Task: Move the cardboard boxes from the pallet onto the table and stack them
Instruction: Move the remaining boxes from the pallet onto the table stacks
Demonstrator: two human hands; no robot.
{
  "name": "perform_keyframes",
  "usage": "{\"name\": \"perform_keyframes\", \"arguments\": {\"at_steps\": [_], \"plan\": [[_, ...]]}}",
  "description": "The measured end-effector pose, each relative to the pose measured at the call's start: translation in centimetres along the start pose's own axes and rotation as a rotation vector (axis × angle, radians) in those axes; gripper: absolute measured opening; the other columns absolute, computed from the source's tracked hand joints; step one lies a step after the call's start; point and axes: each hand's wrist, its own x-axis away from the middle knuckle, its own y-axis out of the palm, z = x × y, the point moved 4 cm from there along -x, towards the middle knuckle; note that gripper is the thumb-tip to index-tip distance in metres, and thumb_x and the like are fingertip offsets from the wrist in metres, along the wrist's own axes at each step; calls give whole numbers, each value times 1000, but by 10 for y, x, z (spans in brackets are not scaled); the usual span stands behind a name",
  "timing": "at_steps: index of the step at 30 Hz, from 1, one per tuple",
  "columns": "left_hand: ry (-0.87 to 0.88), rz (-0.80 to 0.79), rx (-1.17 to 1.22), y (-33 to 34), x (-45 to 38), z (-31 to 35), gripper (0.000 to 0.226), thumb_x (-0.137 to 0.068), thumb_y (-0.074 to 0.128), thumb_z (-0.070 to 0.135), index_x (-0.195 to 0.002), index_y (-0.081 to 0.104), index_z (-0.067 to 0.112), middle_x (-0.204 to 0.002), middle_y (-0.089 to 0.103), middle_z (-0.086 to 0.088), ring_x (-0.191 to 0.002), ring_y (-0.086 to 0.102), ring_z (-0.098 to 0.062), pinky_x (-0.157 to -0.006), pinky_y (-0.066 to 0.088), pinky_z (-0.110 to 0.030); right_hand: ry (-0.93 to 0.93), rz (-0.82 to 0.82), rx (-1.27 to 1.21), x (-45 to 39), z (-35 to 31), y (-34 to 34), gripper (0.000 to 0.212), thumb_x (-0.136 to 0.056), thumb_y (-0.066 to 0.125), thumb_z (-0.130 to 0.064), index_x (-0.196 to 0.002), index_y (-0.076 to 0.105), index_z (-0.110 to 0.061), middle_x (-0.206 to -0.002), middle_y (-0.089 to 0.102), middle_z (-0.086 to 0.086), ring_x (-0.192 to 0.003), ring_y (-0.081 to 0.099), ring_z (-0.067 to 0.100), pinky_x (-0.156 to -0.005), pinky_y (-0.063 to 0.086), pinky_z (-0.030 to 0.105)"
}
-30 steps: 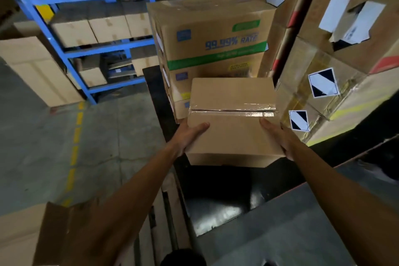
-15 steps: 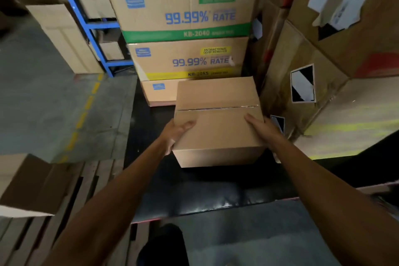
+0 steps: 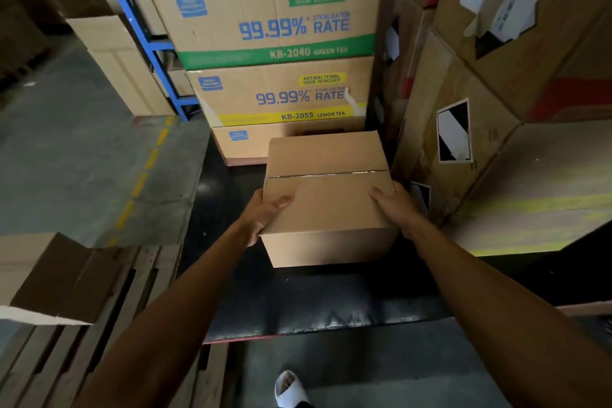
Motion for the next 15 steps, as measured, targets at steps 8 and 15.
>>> {"name": "perform_keyframes", "arguments": {"at_steps": [8, 15], "plan": [[12, 39, -64, -4, 12, -7, 81, -80, 80, 39, -142, 32, 18, -124, 59, -6, -101, 62, -21, -75, 51, -35, 1, -25, 19, 5, 7, -3, 61, -91, 63, -44, -143, 43, -18, -136, 57, 6, -121, 55, 29, -101, 46, 42], [-7, 42, -29, 2, 19, -4, 78, -83, 78, 34, -144, 33, 17, -127, 58, -8, -99, 62, -22, -80, 52, -41, -55, -49, 33, 6, 1, -3, 54, -93, 62, -37, -141, 45, -20, -136, 57, 5, -123, 54, 29, -106, 43, 44]]}}
